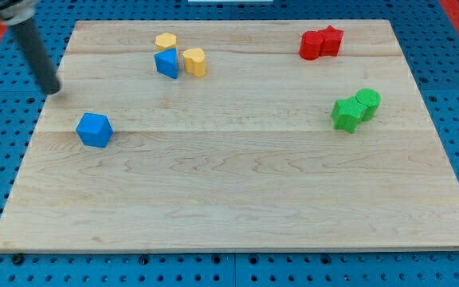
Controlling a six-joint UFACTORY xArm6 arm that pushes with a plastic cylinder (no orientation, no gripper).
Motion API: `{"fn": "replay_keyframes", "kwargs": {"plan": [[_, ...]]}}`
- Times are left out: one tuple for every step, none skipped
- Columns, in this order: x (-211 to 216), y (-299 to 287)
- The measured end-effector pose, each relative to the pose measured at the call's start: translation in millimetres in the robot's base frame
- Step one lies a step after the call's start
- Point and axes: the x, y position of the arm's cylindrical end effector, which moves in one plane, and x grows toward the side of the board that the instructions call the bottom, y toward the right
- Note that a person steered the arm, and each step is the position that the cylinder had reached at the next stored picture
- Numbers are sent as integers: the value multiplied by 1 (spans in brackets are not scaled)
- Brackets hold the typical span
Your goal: Put the blue cube at the bottom of the yellow heart
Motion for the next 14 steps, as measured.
{"fn": "replay_keyframes", "kwargs": {"plan": [[62, 2], [82, 9], [84, 79], [79, 153], [3, 155], [40, 139], [32, 187], [21, 229], [53, 229], [33, 149], [0, 207], [-18, 244], [25, 257], [-4, 321]]}}
